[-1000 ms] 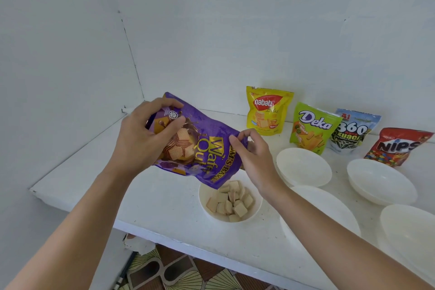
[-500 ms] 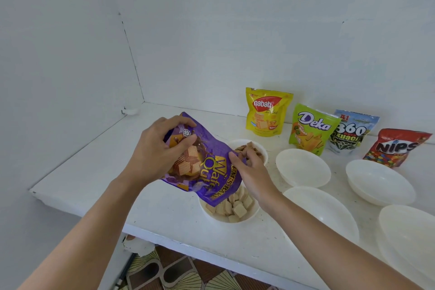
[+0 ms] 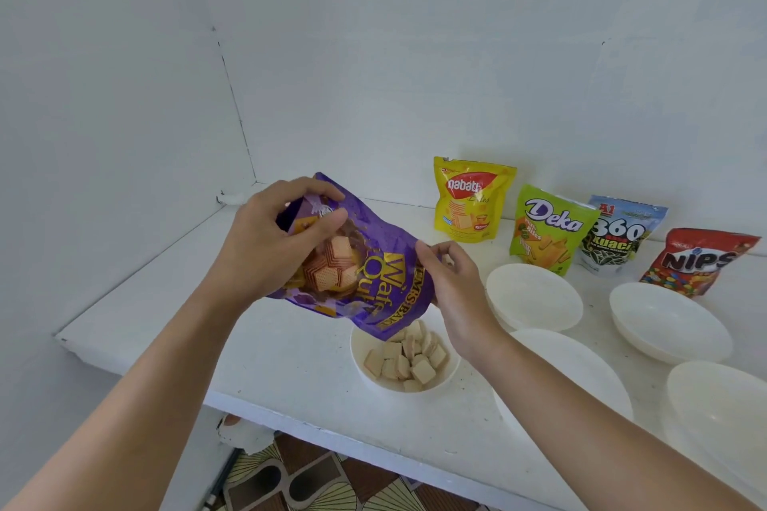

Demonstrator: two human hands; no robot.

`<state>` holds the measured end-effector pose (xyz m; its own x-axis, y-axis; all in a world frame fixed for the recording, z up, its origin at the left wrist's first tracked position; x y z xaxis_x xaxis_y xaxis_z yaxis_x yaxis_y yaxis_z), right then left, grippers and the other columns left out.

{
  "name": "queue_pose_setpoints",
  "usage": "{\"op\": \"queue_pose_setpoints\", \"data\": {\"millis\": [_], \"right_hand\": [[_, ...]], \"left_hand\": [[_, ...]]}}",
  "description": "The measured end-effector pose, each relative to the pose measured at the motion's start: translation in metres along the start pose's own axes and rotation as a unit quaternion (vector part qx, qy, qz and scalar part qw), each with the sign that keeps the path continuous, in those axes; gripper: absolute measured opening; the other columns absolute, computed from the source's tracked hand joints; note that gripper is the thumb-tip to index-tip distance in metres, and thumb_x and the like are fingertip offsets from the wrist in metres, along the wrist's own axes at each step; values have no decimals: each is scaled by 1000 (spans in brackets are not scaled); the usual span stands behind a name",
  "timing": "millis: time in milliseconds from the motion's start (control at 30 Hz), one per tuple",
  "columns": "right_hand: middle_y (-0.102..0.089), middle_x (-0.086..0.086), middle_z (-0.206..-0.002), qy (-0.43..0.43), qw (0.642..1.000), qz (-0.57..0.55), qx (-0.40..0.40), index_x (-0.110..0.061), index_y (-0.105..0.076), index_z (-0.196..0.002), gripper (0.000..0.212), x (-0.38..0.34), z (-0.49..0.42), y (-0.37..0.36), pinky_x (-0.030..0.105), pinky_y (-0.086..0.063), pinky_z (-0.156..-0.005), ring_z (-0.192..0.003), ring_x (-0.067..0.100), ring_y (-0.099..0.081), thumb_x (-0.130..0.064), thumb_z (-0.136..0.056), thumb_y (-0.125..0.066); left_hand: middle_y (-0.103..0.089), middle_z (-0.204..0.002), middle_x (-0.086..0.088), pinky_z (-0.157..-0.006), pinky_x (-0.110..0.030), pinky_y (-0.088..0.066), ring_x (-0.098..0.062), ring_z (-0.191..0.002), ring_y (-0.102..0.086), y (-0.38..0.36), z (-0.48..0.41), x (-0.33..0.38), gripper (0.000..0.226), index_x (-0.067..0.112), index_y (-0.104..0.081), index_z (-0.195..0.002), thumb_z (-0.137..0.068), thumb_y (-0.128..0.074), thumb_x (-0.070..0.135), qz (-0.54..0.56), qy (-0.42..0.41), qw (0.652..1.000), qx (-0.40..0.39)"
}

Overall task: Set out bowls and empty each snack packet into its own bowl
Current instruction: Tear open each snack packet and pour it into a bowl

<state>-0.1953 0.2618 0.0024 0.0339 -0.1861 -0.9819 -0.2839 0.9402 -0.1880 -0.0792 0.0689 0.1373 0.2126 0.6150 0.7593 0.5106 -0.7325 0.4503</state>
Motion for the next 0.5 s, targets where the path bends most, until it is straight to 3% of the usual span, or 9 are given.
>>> {"op": "queue_pose_setpoints", "data": {"millis": [100,167,233,300,400,500], "right_hand": [[-61,4,-76,-44,998,41,4,-20,-49,-77,36,22,1,2,40,-43,-72,-75,20,-60,-51,-87,-64],[-68,3,-84,-70,995,70,1,-18,-53,-80,40,34,1,3,43,-49,-75,-83,24,-65,-57,-80,-63],[-73,2,-94,-92,992,80,-3,-18,-59,-88,35,41,2,4,46,-54,-83,-91,24,-70,-53,-86,-63],[-73,1,-92,-96,993,72,-1,-18,-58,-88,28,42,2,6,41,-53,-78,-87,20,-70,-46,-92,-62],[-64,-1,-78,-73,996,59,1,-20,-50,-81,28,33,0,6,34,-44,-71,-72,15,-60,-42,-93,-62],[-58,2,-74,-44,997,68,2,-20,-46,-77,32,19,1,4,30,-39,-64,-64,14,-54,-42,-94,-62]], "left_hand": [[-66,-98,-2,-81,-47,-55,-22,-90,-65,-11,5,-3,14,34,-73,-99,-86,-77,29,-35,-19,999,4],[-64,-92,-3,-79,-45,-52,-23,-84,-62,-19,9,-7,15,33,-72,-95,-87,-76,22,-48,-23,999,4],[-63,-90,-4,-78,-45,-49,-25,-82,-60,-24,11,-11,16,31,-72,-94,-87,-75,17,-56,-21,998,2],[-63,-90,-5,-78,-41,-49,-25,-83,-60,-25,11,-12,17,31,-72,-95,-88,-74,16,-59,-20,998,1],[-63,-90,-3,-72,-21,-47,-18,-82,-59,-20,9,-6,17,33,-72,-95,-87,-74,18,-63,-29,997,14],[-66,-93,-3,-74,-27,-50,-19,-83,-62,-13,4,3,17,34,-72,-96,-88,-75,20,-57,-35,998,19]]}}
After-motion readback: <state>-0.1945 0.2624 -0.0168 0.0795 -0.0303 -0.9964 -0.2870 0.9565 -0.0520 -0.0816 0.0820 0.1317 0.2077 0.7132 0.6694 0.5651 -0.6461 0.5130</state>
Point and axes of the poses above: each hand's wrist, its own z-axis away from the middle knuckle, its own y-axis out of the back of the hand, x = y × z, the point moved 9 cm from there along -z, towards the middle knuckle
